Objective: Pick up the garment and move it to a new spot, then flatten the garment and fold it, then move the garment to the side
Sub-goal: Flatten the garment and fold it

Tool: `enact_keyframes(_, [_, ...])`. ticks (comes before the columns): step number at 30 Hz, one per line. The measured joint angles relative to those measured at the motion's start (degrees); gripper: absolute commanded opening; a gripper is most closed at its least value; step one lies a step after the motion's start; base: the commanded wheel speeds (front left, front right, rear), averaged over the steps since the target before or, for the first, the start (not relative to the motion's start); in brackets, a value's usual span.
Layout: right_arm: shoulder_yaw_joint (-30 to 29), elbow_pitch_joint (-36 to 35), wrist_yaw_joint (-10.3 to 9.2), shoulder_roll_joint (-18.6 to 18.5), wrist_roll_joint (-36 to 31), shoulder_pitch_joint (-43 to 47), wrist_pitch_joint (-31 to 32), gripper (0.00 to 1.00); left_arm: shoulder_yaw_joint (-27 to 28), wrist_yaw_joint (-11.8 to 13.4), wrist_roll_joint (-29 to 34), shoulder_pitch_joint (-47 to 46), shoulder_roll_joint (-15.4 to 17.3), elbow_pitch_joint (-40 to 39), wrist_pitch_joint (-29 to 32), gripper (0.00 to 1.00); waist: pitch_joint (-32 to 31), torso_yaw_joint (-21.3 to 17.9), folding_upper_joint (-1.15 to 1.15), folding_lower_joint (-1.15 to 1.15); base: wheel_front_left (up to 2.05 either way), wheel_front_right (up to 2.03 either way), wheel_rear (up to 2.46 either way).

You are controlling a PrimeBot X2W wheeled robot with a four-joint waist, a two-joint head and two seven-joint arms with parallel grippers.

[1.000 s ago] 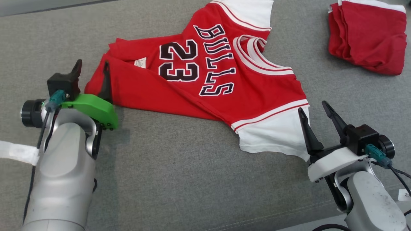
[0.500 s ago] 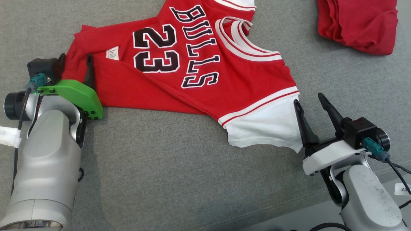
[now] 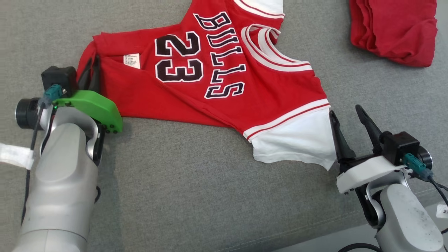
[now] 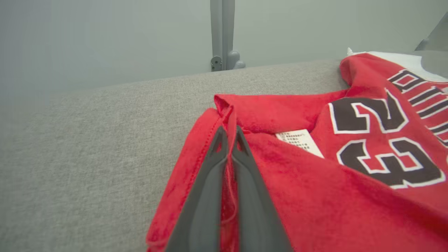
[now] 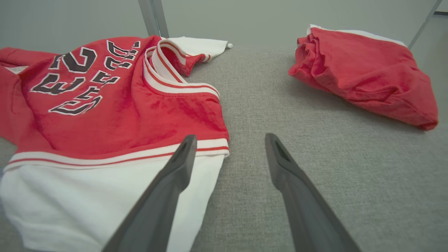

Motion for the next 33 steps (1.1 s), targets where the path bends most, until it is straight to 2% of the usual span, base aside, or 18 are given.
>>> enact_keyframes(7, [-2.0,2.4,0.0,0.1,0.5,3.6,0.0,1.0,-3.1,-0.1,-0.9,10.7,-1.9,-9.3,0.0,0.0,-4.4,3.1,0.0,0.0,0.0,0.0,0.0])
enact_keyframes(8, [-2.1,2.7,0.0,0.2,0.6,4.1,0.0,1.0,-3.9,-0.1,-1.4,12.1,-1.9,-10.3,0.0,0.03,-5.1,3.8,0.0,0.0,0.0,0.0,0.0])
enact_keyframes(10, [-2.1,3.4,0.0,0.4,0.7,4.7,0.0,1.0,-6.1,-0.1,-3.0,14.5,-1.8,-11.9,0.0,0.0,-6.5,5.1,0.0,0.0,0.0,0.0,0.0])
enact_keyframes(14, [-1.7,4.0,0.0,1.5,0.7,5.3,0.0,1.0,-8.4,-0.1,-5.8,19.1,-0.2,-14.6,0.0,0.01,-9.5,7.4,0.0,0.0,0.0,0.0,0.0])
enact_keyframes(15, [-1.8,4.2,0.0,1.6,0.7,5.4,0.0,1.0,-8.6,-0.1,-6.5,20.2,0.2,-15.5,0.0,0.11,-10.2,7.9,0.0,0.0,0.0,0.0,0.0])
enact_keyframes(17, [-2.0,4.6,0.0,1.6,0.7,6.1,0.0,1.0,-8.3,-0.1,-7.1,22.6,0.6,-16.8,0.0,0.37,-11.7,8.8,0.0,0.0,0.0,0.0,0.0])
enact_keyframes(18, [-2.1,4.8,0.0,1.7,0.8,6.7,0.0,1.0,-8.2,-0.1,-7.3,24.0,0.8,-16.8,0.0,0.44,-12.4,9.1,0.0,0.0,0.0,0.0,0.0])
enact_keyframes(19, [-2.2,4.9,0.0,1.7,1.0,7.2,0.0,1.0,-7.9,-0.1,-7.7,25.6,0.9,-16.7,0.0,0.56,-13.1,9.5,0.0,0.0,0.0,0.0,0.0])
enact_keyframes(20, [-2.4,5.1,0.0,1.8,1.1,7.7,0.0,1.0,-7.6,-0.1,-7.8,27.2,1.0,-16.6,0.0,0.95,-13.8,9.8,0.0,0.0,0.0,0.0,0.0])
enact_keyframes(21, [-2.5,5.2,0.0,1.8,1.2,8.1,0.0,1.0,-7.1,-0.1,-8.0,28.6,1.0,-16.5,0.0,0.95,-14.5,10.1,0.0,0.0,0.0,0.0,0.0])
enact_keyframes(22, [-2.6,5.3,0.0,1.9,1.2,8.4,0.0,1.0,-6.6,-0.1,-8.1,30.1,1.0,-16.4,0.0,1.0,-15.1,10.4,0.0,0.0,0.0,0.0,0.0])
enact_keyframes(28, [-3.1,5.8,0.0,2.2,1.3,10.3,0.0,1.0,-3.1,0.0,-8.4,37.5,0.9,-15.3,0.0,1.0,-18.2,11.4,0.0,0.0,0.0,0.0,0.0])
enact_keyframes(33, [-3.7,5.9,0.0,2.3,1.5,11.3,0.0,1.0,0.4,0.3,-7.5,41.5,-0.9,-17.2,0.0,1.0,-20.5,12.1,0.0,0.0,0.0,0.0,0.0])
